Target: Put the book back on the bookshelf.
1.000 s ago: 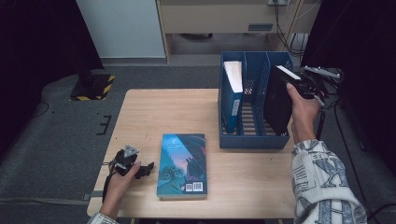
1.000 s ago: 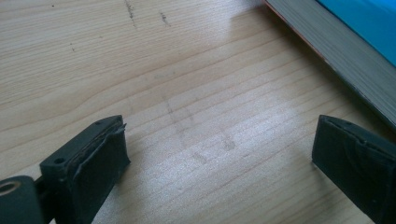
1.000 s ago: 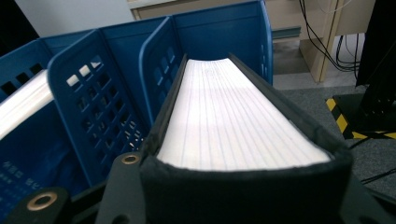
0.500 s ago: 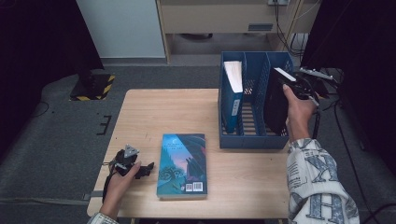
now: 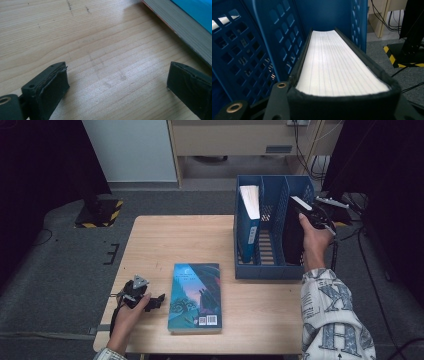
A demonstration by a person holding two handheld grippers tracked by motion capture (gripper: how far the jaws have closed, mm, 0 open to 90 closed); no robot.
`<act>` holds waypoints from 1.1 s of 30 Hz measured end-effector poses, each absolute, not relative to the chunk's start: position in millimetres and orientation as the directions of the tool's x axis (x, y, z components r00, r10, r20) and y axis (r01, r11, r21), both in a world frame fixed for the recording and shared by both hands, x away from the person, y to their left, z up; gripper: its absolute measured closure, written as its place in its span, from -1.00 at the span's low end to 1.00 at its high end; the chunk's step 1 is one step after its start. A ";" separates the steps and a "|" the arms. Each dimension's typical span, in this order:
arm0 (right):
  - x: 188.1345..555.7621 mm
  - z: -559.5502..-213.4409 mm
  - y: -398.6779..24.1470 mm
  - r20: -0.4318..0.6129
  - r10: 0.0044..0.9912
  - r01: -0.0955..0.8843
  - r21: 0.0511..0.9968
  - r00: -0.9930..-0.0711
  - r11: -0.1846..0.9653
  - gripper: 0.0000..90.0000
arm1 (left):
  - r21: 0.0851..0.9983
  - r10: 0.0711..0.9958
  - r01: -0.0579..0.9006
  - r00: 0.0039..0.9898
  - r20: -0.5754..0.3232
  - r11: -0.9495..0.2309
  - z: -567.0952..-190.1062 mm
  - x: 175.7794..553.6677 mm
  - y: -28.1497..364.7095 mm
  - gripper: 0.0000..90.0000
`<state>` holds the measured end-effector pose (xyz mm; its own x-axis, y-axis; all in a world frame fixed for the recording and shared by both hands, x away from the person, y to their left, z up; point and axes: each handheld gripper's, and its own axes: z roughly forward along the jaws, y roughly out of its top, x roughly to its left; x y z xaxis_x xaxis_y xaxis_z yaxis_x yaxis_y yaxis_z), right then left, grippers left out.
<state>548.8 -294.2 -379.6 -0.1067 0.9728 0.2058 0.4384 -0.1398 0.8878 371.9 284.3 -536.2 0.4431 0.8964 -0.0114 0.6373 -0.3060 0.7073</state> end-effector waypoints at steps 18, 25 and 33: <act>536.2 -384.5 -292.7 0.183 0.976 0.449 0.887 -0.116 -0.113 0.16 | 0.707 0.897 0.638 0.443 -0.011 -0.307 -536.2 372.1 284.1 -0.94; 525.3 -382.5 -286.8 0.155 0.981 0.474 0.877 -0.120 -0.081 0.15 | 0.707 0.897 0.638 0.442 -0.012 -0.305 -536.1 371.5 283.9 -0.94; 514.7 -384.0 -288.7 0.190 0.976 0.493 0.862 -0.103 -0.116 0.12 | 0.706 0.897 0.639 0.442 -0.012 -0.306 -536.0 371.5 284.0 -0.94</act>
